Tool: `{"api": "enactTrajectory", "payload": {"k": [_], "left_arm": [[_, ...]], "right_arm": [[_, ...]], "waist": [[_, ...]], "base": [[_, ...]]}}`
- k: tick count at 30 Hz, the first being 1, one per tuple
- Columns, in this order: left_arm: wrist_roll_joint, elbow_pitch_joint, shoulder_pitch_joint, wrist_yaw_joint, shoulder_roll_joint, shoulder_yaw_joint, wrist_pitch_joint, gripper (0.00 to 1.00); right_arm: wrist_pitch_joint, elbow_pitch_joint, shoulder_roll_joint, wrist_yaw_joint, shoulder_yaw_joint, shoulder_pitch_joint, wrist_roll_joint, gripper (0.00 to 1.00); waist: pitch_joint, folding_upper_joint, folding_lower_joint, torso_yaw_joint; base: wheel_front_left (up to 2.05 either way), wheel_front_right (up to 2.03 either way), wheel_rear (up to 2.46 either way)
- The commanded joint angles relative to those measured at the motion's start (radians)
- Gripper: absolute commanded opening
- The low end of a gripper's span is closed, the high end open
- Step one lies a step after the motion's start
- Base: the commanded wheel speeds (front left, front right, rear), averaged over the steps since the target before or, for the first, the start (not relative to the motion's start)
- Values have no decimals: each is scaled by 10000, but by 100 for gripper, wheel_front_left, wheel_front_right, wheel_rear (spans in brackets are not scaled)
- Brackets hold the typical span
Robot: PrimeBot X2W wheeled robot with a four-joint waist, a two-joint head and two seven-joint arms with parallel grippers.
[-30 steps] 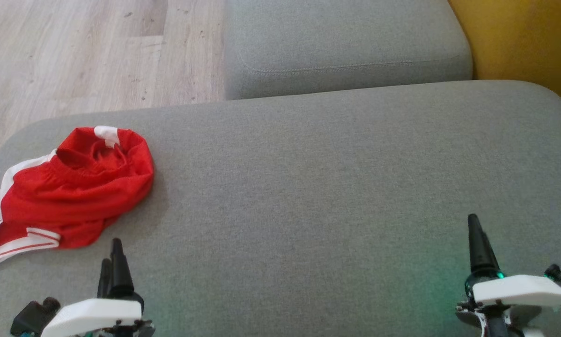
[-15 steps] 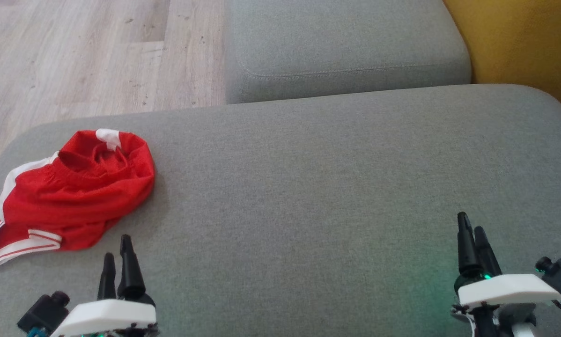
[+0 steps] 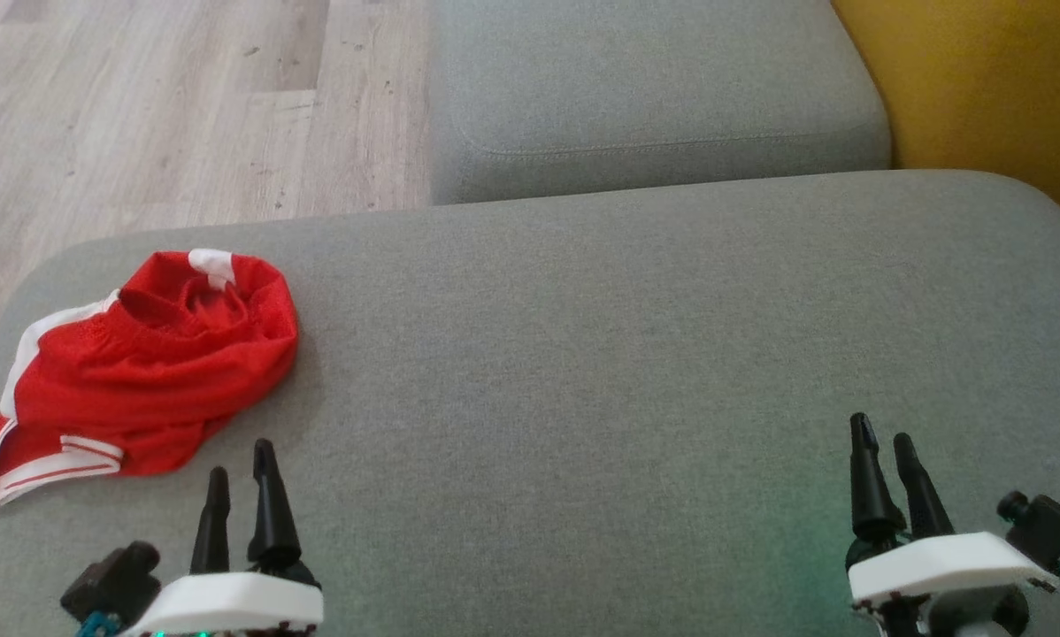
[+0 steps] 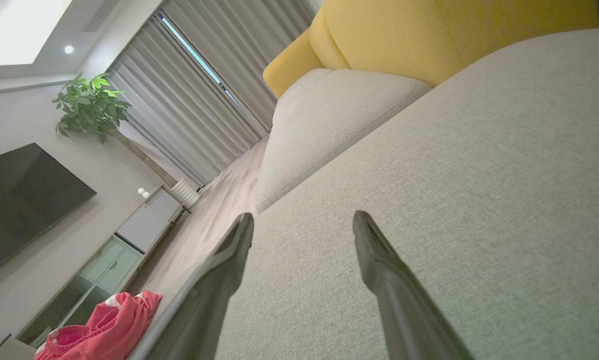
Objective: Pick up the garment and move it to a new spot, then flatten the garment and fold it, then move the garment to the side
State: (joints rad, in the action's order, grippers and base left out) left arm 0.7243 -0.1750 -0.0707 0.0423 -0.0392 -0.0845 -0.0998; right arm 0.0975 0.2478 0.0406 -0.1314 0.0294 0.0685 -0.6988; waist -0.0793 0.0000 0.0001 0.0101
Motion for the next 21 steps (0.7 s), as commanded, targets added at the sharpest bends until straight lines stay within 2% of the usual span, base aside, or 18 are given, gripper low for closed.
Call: {"api": "enactTrajectory", "payload": {"k": [1, 21], "left_arm": [[-345, 448, 299, -42, -80, 90, -158, 100], [-2468, 453, 25, -6, -92, -235, -716, 100]], "right_arm": [[174, -405, 68, 4, 219, -300, 360, 100], [734, -562, 79, 6, 732, -55, 2828, 100]], "waist": [[-21, 0, -1, 7], [-288, 0, -1, 49]], "base": [[0, 0, 0], [0, 0, 0]]}}
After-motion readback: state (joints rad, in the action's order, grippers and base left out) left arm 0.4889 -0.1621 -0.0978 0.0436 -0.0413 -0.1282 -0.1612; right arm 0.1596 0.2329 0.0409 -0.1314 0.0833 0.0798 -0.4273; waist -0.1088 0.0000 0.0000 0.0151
